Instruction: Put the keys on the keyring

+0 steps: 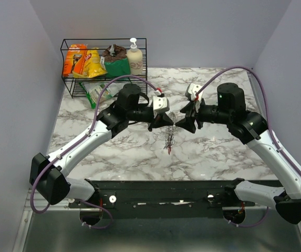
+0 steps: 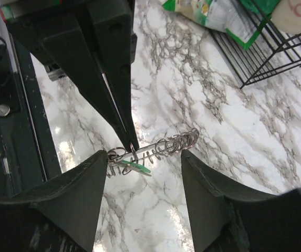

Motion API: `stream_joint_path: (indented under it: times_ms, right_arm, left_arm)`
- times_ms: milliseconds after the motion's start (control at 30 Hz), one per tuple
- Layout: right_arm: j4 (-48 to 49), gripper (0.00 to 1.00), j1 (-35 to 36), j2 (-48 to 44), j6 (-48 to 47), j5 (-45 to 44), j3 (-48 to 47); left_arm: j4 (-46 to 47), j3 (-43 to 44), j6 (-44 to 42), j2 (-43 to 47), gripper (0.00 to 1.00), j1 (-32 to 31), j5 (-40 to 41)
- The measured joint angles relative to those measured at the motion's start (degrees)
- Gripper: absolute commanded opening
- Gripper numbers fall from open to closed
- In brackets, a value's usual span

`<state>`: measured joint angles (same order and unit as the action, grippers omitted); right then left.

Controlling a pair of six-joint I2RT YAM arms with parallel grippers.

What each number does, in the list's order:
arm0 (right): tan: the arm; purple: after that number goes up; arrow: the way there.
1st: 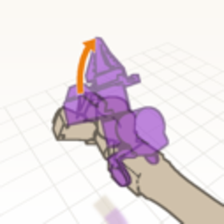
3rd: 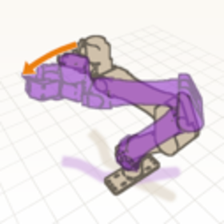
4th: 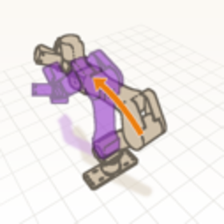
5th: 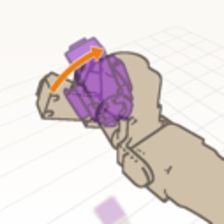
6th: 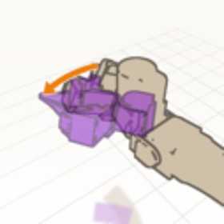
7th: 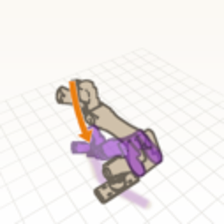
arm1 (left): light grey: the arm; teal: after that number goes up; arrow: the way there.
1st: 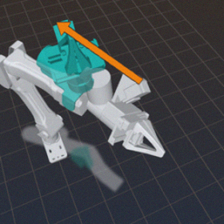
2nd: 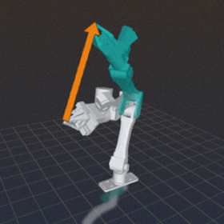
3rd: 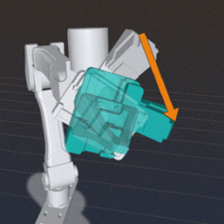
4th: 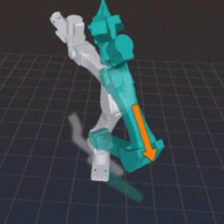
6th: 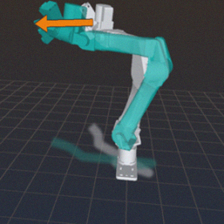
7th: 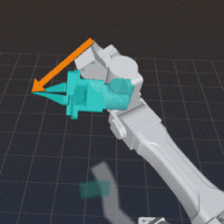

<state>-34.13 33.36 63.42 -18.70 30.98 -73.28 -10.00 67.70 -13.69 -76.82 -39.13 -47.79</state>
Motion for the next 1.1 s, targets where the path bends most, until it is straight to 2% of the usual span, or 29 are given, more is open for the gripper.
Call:
stream_joint_path:
  times_ms: [267, 467, 700, 800, 1033, 1100]
  right_arm:
    - [4.1, 0.67, -2.3, -1.0, 5.2, 0.4, 0.2]
    - [5.1, 0.66, -5.8, -0.2, 10.8, 7.4, -0.5]
    - [5.6, 0.64, -6.5, 0.0, 15.3, 15.1, -2.2]
    - [5.8, 0.57, -6.5, 0.4, 16.8, 18.0, -2.7]
    - [4.9, 0.47, -6.5, 3.7, 18.8, 20.8, -4.2]
    - [4.3, 0.4, -6.5, 4.4, 19.1, 20.8, -4.2]
  left_arm:
    - [18.2, -10.4, 7.8, 4.7, 0.0, 0.0, 1.6]
    - [28.0, -15.4, 11.4, 8.3, 0.0, 0.0, 4.2]
    - [37.4, -20.4, 15.4, 11.2, 0.0, 0.0, 7.8]
    - [39.1, -20.7, 16.3, 11.2, 0.0, 0.0, 8.5]
    - [40.8, -20.7, 16.8, 11.2, 0.0, 0.0, 8.8]
    - [40.8, -20.7, 16.8, 11.2, 0.0, 0.0, 8.8]
